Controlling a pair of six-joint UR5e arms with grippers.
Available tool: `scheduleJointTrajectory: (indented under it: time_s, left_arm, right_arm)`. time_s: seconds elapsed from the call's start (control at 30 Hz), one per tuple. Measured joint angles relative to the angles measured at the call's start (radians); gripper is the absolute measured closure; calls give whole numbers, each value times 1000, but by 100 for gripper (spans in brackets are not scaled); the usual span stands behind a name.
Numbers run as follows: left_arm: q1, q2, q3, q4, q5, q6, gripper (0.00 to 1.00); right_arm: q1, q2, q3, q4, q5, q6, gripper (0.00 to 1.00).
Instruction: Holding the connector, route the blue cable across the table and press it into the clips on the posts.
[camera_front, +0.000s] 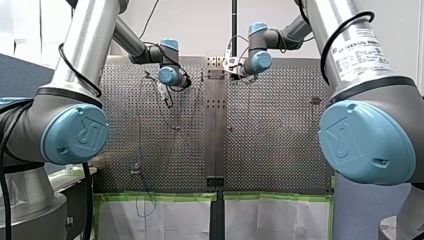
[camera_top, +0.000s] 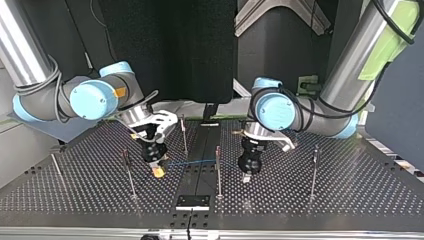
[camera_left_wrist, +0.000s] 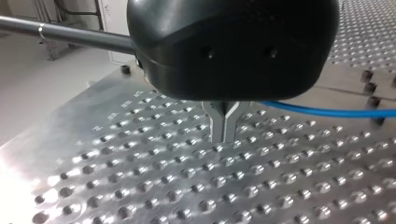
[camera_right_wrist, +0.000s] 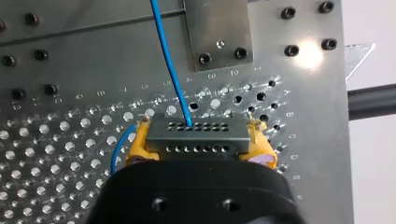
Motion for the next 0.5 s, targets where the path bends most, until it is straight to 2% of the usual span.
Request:
scheduleJointTrajectory:
  time_s: [0.3,0.33,0.37,0.4,0.47,0.5]
  left_arm:
    - [18,0,2,9,33,-23,100]
    - [19,0,2,6,34,-24,97]
    - [19,0,2,2,35,-24,85]
    - [19,0,2,-3,36,-23,85]
    - [19,0,2,-15,36,-19,57]
    - [19,0,1,-24,35,-15,57]
  right_arm:
    - [-19,29,-24,-3,-21,1,100]
    - [-19,29,-24,-2,-22,0,100]
    - [-20,29,-25,-2,-23,0,100]
    - [-20,29,-25,-2,-24,0,100]
    - [-20,29,-25,-2,-25,-1,100]
    - [-20,29,-25,-1,-25,-2,100]
